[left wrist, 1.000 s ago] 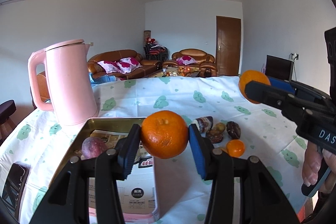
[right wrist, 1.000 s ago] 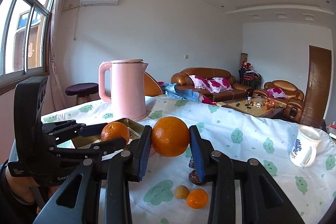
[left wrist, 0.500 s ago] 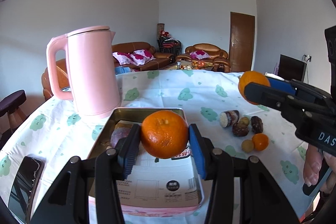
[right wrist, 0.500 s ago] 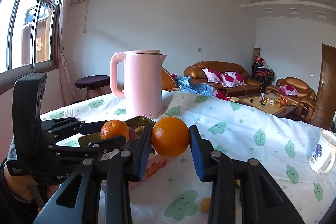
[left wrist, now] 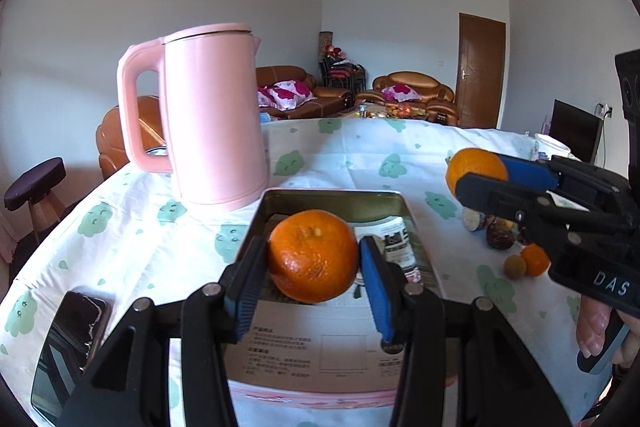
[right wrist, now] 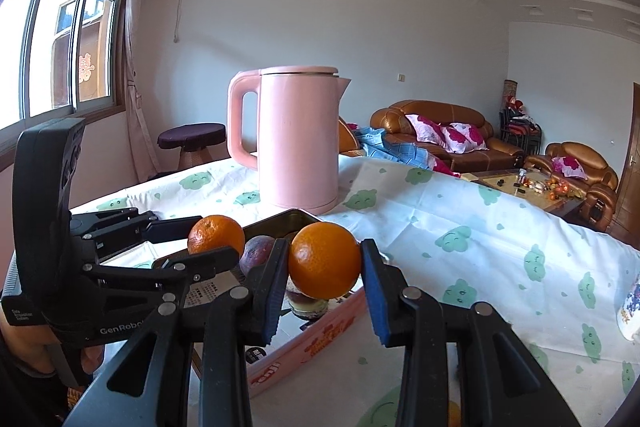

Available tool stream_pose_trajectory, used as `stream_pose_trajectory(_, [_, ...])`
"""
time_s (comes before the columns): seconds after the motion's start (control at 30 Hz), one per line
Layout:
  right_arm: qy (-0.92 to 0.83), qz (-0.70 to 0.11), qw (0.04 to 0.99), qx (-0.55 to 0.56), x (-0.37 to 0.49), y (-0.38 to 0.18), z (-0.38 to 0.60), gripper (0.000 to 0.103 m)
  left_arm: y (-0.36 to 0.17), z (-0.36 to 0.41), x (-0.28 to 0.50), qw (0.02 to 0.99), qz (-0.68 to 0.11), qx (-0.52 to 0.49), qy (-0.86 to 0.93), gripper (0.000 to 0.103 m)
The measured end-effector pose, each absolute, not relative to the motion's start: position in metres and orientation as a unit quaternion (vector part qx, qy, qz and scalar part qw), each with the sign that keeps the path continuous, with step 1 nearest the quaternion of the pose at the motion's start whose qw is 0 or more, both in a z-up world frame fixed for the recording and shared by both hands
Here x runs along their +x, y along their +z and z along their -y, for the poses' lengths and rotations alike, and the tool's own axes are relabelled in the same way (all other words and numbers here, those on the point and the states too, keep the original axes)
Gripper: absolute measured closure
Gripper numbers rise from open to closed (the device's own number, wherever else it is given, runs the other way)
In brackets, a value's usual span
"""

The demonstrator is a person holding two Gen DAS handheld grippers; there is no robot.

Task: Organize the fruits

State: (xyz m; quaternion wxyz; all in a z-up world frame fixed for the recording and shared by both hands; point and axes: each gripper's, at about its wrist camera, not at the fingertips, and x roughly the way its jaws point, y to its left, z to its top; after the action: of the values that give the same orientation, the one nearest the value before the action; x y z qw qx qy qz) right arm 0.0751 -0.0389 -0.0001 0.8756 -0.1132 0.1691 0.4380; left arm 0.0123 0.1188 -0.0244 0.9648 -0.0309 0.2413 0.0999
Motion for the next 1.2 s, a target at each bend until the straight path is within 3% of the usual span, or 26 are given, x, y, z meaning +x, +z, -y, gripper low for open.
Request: stream_pose_trajectory(1.2, [0.449, -0.261, 0.838, -0.169, 0.085, -0.046, -0.014, 0.065, -0.047, -0.142, 0.036, 0.942, -0.319, -0.031, 0.100, 0.055])
